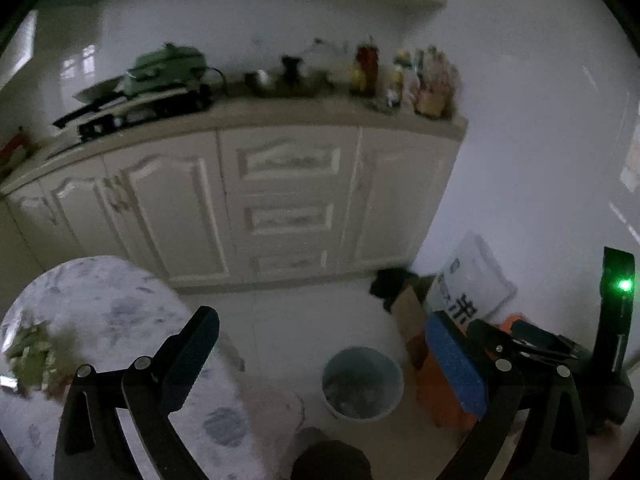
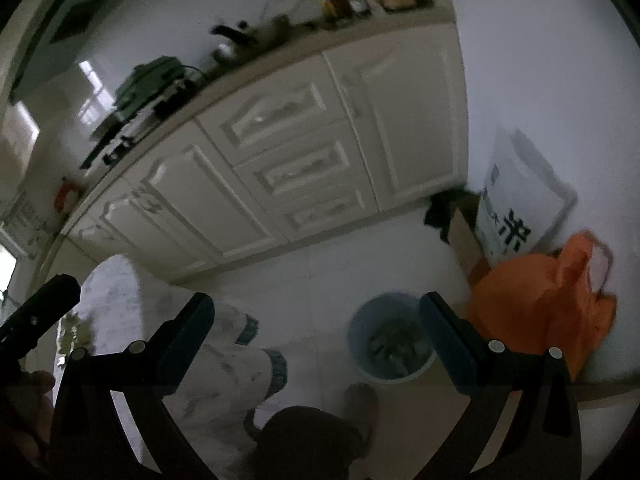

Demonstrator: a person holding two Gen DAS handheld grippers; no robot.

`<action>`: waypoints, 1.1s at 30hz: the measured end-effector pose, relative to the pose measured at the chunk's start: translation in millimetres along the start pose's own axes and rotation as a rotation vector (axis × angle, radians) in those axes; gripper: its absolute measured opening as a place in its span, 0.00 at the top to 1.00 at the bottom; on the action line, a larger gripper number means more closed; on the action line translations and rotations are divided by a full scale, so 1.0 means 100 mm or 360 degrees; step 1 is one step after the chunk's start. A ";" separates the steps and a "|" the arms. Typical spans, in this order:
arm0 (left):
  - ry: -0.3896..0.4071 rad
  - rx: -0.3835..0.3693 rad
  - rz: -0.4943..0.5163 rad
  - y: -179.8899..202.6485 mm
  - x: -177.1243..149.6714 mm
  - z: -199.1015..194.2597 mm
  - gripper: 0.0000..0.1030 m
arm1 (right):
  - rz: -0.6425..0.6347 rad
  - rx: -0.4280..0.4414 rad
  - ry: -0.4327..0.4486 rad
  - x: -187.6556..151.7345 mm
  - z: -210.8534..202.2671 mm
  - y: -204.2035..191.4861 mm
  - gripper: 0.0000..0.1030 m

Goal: Collect trash
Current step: 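Return both tools from the bin to the table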

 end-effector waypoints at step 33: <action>0.0469 0.0777 -0.0642 -1.80 -1.89 -3.47 0.01 | -0.0984 0.0605 0.0144 -0.88 -0.62 -3.70 0.00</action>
Point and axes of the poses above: each gripper's, at about its wrist camera, not at the fingertips, and z roughly the way its jaws point, y to its right, x to its top, the point moved 8 cm from there along z, roughly the way its jaws point, and after that the axes turned 4 degrees about x, right-handed, at the moved point
